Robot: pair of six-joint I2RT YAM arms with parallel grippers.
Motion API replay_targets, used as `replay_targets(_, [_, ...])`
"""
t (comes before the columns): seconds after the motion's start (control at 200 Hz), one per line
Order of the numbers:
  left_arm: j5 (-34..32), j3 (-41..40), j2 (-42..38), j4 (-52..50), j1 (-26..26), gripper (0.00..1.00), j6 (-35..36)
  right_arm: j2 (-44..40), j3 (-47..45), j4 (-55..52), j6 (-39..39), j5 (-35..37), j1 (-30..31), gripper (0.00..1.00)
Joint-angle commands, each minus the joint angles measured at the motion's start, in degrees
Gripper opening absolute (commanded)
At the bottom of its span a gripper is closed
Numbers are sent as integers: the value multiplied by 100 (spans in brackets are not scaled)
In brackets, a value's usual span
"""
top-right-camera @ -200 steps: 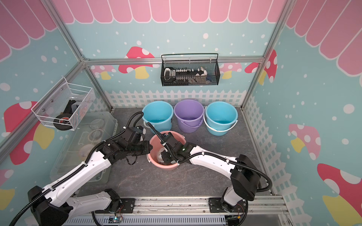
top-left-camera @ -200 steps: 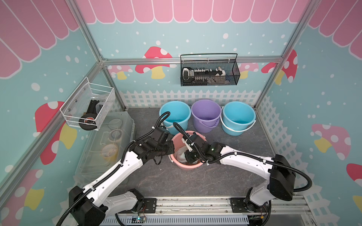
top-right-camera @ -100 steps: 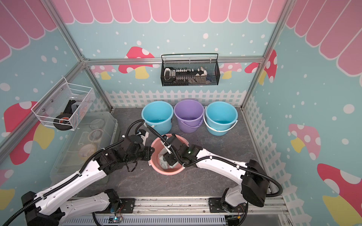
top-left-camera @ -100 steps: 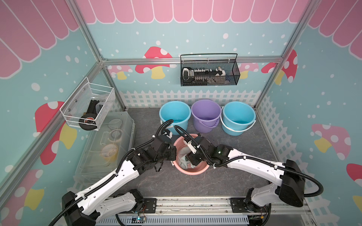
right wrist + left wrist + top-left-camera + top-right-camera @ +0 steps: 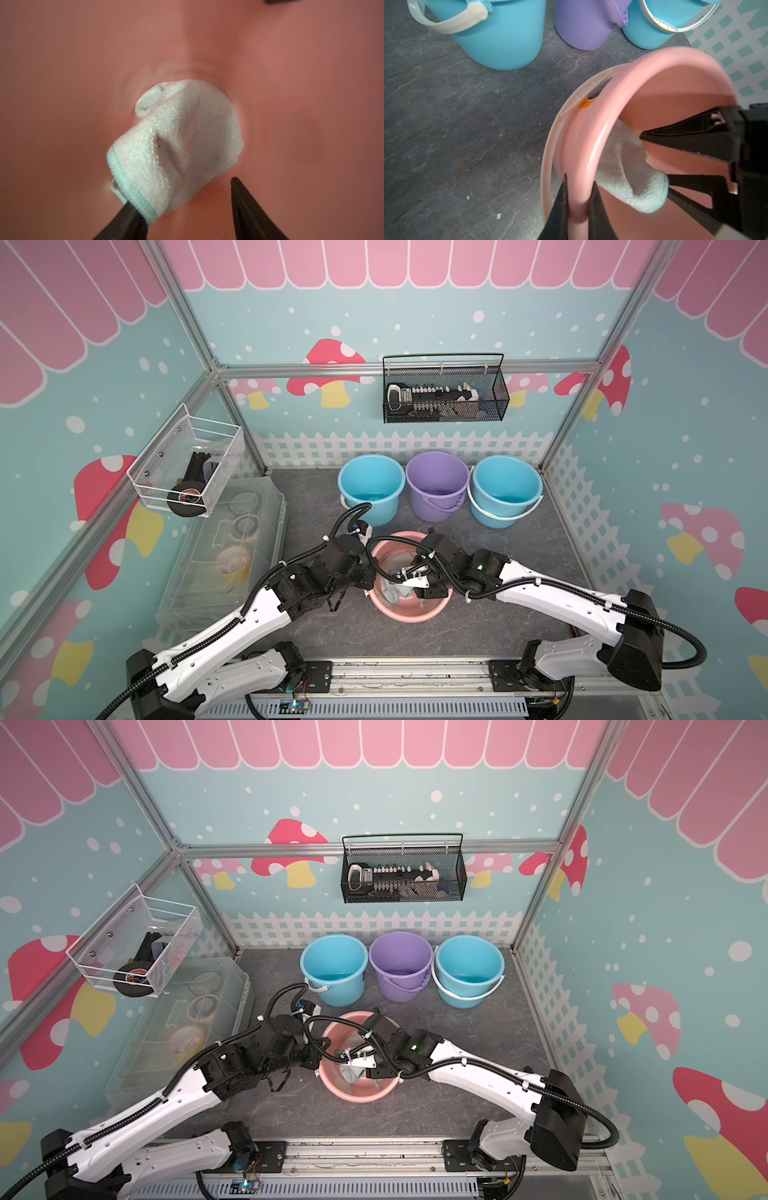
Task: Wipe the inside of the bucket with a cloth
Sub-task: Wipe the dirt from the inside of the bucket.
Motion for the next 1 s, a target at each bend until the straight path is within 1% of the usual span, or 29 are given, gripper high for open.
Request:
replay_targets(0.0, [65, -32, -161, 434, -78, 0, 166, 226, -163, -15, -1525, -149, 52, 60])
replay_targets(0.045, [95, -41, -171, 455, -96, 0, 190, 353, -183, 107, -1714, -137, 50, 61])
replay_targets(0.19, [201, -61, -176, 524, -144, 0, 252, 748, -224, 669, -1991, -122, 85, 62])
replay_targets(0.305, [344, -70, -135, 578, -157, 0, 267, 1020, -353, 1417, -2175, 89, 125, 66])
replay_targets(0.36, [441, -77, -113, 611, -153, 0, 281, 1113, -416, 1772, -2252, 78, 131, 66])
replay_targets(0.39, [485, -87, -98, 629, -166, 0, 283, 1174, -444, 1914, -2303, 71, 127, 69])
replay_targets(0.475, [595, -103, -65, 665, -182, 0, 290, 1416, -420, 2203, -2416, 195, 150, 69])
replay_targets(0.565, [645, -134, -71, 687, -193, 0, 278, 1646, -360, 2284, -2530, 329, 150, 66])
replay_targets(0.63, [694, -208, -119, 773, -193, 0, 230, 1744, -384, 2350, -2591, 290, 149, 61])
replay_targets(0.67, [740, -265, -145, 846, -193, 0, 193, 1787, -384, 2404, -2578, 265, 149, 54])
replay_targets(0.73, [755, -312, -156, 887, -193, 0, 131, 1848, -384, 2445, -2564, 209, 147, 38])
replay_targets(0.786, [742, -334, -133, 862, -193, 0, 104, 1868, -409, 2557, -2539, 245, 150, 20])
replay_targets(0.816, [733, -338, -119, 837, -193, 0, 90, 1856, -462, 2676, -2527, 286, 154, 13])
replay_targets(0.871, [707, -345, -91, 788, -193, 0, 74, 1801, -623, 3091, -2556, 474, 155, 7])
replay_targets(0.941, [660, -349, -84, 736, -196, 0, 72, 1750, -833, 3714, -2702, 927, 170, 0])
replay_targets(0.996, [593, -340, -84, 683, -200, 0, 72, 1741, -891, 3999, -2859, 1324, 172, 0])
